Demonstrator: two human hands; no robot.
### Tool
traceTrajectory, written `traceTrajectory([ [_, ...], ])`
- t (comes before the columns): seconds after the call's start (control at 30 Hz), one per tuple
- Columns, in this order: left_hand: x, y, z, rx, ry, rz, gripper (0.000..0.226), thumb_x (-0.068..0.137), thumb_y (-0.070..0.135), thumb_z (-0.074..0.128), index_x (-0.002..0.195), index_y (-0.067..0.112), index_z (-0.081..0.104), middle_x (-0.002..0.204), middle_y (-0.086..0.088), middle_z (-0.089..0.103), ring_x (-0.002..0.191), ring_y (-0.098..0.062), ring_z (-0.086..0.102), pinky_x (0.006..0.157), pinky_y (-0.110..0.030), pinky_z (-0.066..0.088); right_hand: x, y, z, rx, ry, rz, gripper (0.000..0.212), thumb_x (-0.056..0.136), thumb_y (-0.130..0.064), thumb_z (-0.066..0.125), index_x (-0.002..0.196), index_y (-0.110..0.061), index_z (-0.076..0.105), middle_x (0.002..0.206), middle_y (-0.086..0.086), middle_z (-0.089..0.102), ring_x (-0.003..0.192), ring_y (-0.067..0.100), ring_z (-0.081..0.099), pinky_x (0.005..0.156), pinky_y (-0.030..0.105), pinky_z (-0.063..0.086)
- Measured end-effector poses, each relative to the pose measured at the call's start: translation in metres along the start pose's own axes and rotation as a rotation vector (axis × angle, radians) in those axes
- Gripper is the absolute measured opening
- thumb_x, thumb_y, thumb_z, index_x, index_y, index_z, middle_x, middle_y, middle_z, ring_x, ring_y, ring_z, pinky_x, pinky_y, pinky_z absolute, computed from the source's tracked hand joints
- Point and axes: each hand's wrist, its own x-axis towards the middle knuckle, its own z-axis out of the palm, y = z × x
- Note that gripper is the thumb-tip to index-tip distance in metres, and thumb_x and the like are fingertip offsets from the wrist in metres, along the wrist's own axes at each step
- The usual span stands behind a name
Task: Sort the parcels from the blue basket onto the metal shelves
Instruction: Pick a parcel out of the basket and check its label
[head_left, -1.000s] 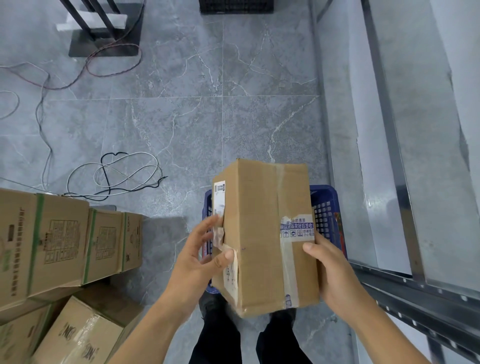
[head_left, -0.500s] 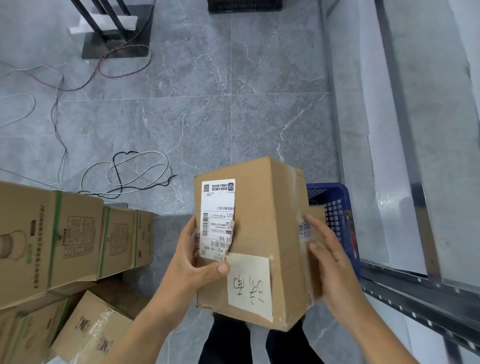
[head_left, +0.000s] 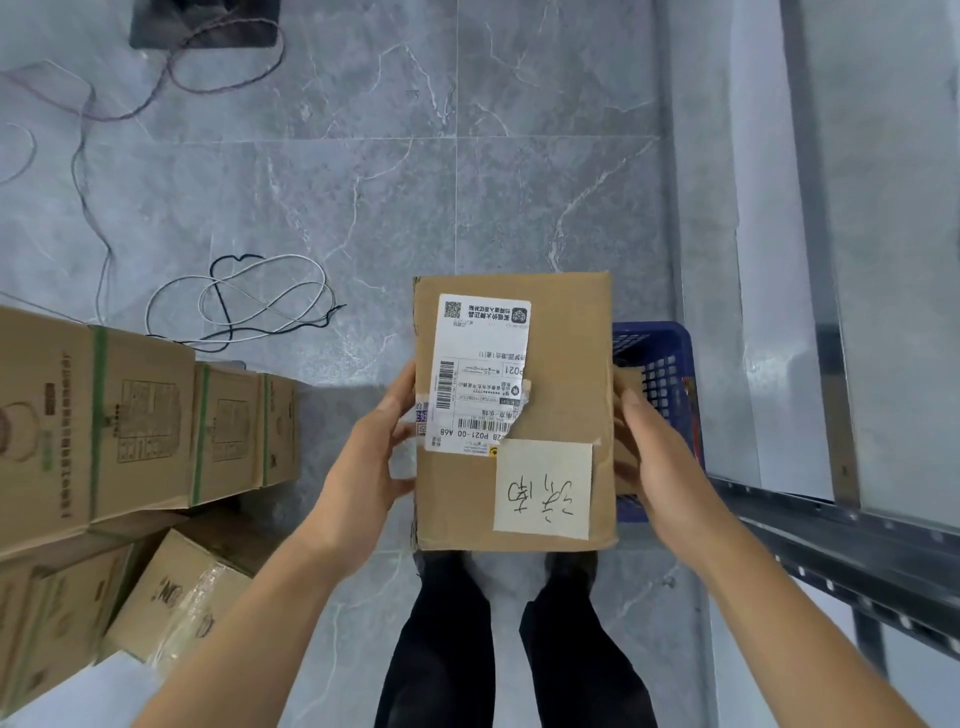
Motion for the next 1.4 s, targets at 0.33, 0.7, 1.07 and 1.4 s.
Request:
traceTrajectory([
  [0.33, -0.004, 0.006, -0.002, -0.116, 0.107, -0.069, 0.046, 0.093, 0.046, 0.039, 0.128, 0.028, 0.063, 0.137, 0.007, 0.07, 0.127, -0.022, 0.06, 0.097, -0.051, 0.047, 0.007, -0.011, 0.003, 0.059, -0.057, 0.002, 0.043, 0.109, -0.052, 0.022, 0.14, -0.055, 0.053, 0.136, -0.019, 0.07, 0.12, 0.001, 0.068, 0.096, 0.032, 0.054],
  [0.7, -0.011, 0.01, 0.001, -0.07, 0.035, -0.087, 0.04, 0.104, 0.048, 0.038, 0.134, 0.032, 0.06, 0.108, 0.019, 0.077, 0.104, -0.003, 0.068, 0.089, -0.032, 0.048, 0.009, -0.021, -0.001, 0.271, -0.034, -0.038, 0.058, 0.099, -0.065, 0.025, 0.129, -0.033, 0.062, 0.11, -0.011, 0.076, 0.088, 0.009, 0.072, 0.066, 0.033, 0.057],
  [1.07, -0.021, 0.019, -0.003, -0.04, -0.104, -0.159, 0.048, 0.091, 0.064, 0.035, 0.133, 0.06, 0.057, 0.144, 0.026, 0.061, 0.142, -0.005, 0.048, 0.1, -0.049, 0.054, -0.006, -0.055, -0.024, 0.146, -0.116, 0.009, 0.055, 0.072, -0.086, 0.035, 0.121, -0.07, 0.055, 0.118, 0.0, 0.067, 0.106, 0.031, 0.072, 0.092, 0.063, 0.056],
  [1.4, -0.021, 0.04, 0.006, -0.145, 0.245, 0.118, 0.046, 0.103, 0.05, 0.035, 0.138, 0.036, 0.061, 0.144, -0.01, 0.064, 0.124, -0.004, 0.056, 0.118, -0.041, 0.038, -0.025, -0.047, -0.029, 0.226, 0.062, 0.003, 0.076, 0.072, -0.089, 0.043, 0.093, -0.026, 0.081, 0.143, -0.013, 0.063, 0.137, 0.013, 0.058, 0.101, 0.052, 0.052],
])
